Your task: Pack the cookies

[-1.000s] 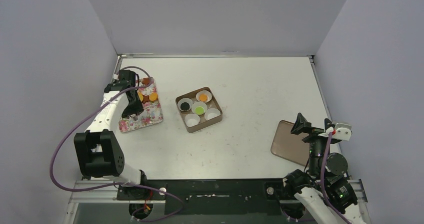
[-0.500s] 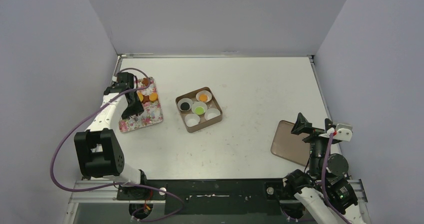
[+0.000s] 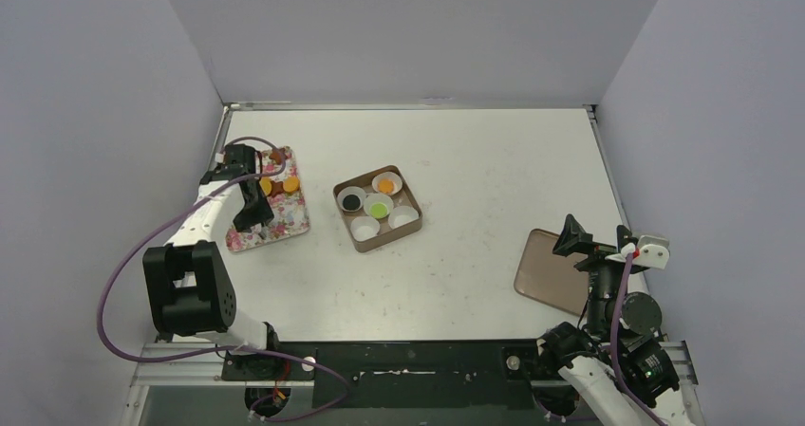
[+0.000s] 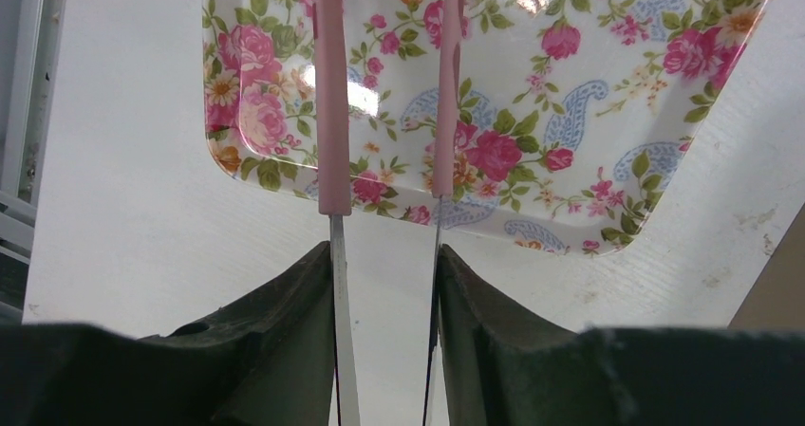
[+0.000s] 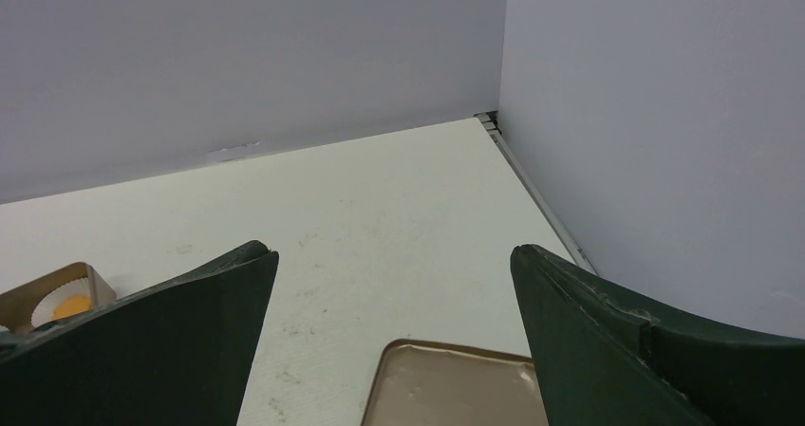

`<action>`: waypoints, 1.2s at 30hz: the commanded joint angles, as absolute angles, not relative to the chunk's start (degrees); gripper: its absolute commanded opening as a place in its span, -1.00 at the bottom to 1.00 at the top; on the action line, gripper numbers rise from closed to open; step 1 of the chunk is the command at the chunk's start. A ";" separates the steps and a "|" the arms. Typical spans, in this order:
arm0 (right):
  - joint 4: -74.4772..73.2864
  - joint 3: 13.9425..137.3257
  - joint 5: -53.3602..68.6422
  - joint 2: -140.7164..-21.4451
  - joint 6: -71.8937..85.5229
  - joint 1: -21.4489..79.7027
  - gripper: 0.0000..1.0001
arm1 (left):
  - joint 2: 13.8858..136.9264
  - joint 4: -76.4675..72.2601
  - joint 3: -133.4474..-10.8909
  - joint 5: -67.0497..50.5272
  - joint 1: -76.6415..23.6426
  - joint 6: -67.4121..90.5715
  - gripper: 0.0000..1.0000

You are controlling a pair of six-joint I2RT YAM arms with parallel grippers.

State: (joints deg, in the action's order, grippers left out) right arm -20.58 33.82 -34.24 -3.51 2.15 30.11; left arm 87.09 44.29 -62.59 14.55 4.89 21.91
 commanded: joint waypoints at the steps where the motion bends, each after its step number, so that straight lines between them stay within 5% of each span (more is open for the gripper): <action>1: -18.58 33.66 -34.50 -3.38 1.76 30.63 1.00 | 85.92 42.19 -62.84 14.15 5.27 22.37 -0.35; 21: -18.40 33.57 -34.95 -4.21 1.46 30.67 1.00 | 79.65 48.83 -68.98 14.19 0.50 20.92 -0.73; 36: -18.81 33.75 -35.68 -7.79 1.49 30.50 1.00 | 80.20 50.50 -75.25 11.27 -21.62 19.43 -0.76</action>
